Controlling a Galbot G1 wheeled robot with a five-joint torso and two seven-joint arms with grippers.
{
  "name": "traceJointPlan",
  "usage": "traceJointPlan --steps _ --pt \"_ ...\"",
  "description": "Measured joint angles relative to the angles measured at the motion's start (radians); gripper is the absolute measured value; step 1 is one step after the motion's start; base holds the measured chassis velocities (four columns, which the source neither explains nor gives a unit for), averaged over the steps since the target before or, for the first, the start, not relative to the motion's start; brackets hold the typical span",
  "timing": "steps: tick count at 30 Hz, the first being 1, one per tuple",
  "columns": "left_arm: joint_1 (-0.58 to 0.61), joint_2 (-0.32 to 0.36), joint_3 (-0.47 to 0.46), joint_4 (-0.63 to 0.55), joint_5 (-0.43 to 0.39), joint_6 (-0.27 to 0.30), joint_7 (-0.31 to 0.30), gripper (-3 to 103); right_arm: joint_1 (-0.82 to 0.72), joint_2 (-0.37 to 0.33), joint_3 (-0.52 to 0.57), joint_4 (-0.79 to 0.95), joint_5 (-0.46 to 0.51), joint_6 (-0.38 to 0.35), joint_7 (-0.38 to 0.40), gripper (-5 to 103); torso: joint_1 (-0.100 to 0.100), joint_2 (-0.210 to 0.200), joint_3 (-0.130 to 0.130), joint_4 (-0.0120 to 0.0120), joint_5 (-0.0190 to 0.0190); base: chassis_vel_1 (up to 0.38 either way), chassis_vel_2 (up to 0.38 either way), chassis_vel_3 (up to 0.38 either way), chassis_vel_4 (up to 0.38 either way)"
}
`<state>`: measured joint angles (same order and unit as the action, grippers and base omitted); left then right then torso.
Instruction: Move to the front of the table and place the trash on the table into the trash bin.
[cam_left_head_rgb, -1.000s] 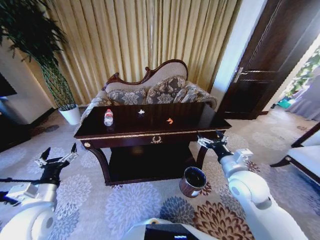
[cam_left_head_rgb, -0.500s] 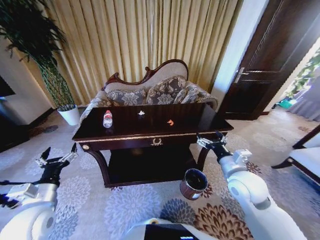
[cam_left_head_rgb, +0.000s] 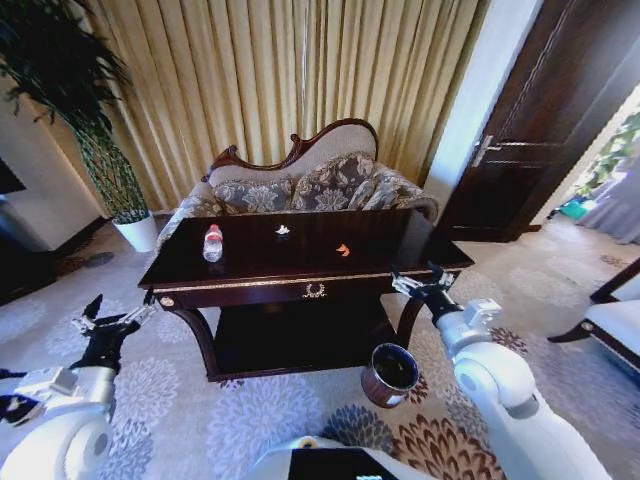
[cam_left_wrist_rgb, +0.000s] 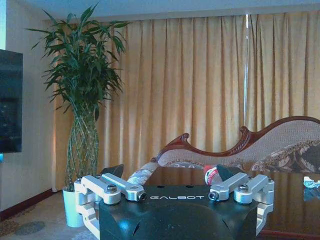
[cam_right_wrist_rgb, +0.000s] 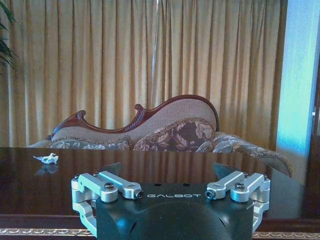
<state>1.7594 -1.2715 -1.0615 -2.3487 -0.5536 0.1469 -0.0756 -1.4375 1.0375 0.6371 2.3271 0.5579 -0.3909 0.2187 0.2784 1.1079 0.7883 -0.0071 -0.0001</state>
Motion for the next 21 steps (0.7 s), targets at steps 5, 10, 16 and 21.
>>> traceJointPlan --steps 5,10,16,21 --pt "0.001 -0.001 0.0 0.001 0.0 0.0 0.001 100 -0.001 0.0 -0.001 0.0 0.001 0.0 -0.001 100 0.0 0.0 0.0 0.0 0.0 0.0 0.0 0.0 0.0" --pt "0.002 -0.003 0.001 0.001 0.0 -0.001 0.002 100 -0.002 0.0 -0.002 0.0 0.001 0.001 -0.001 100 0.0 0.0 0.0 -0.0001 0.0001 -0.028 0.028 0.023 -0.035" --pt "0.005 -0.005 0.001 0.0 0.0 -0.002 0.002 100 -0.002 0.0 -0.003 0.001 0.001 0.003 -0.002 100 0.0 0.0 0.0 0.0001 0.0 -0.046 0.061 0.056 -0.056" --pt "0.006 -0.006 0.003 0.0 0.001 -0.003 0.003 100 -0.002 0.001 -0.004 0.001 0.001 0.004 -0.003 100 0.0 0.0 0.0 0.0 0.0 -0.063 0.07 0.067 -0.071"
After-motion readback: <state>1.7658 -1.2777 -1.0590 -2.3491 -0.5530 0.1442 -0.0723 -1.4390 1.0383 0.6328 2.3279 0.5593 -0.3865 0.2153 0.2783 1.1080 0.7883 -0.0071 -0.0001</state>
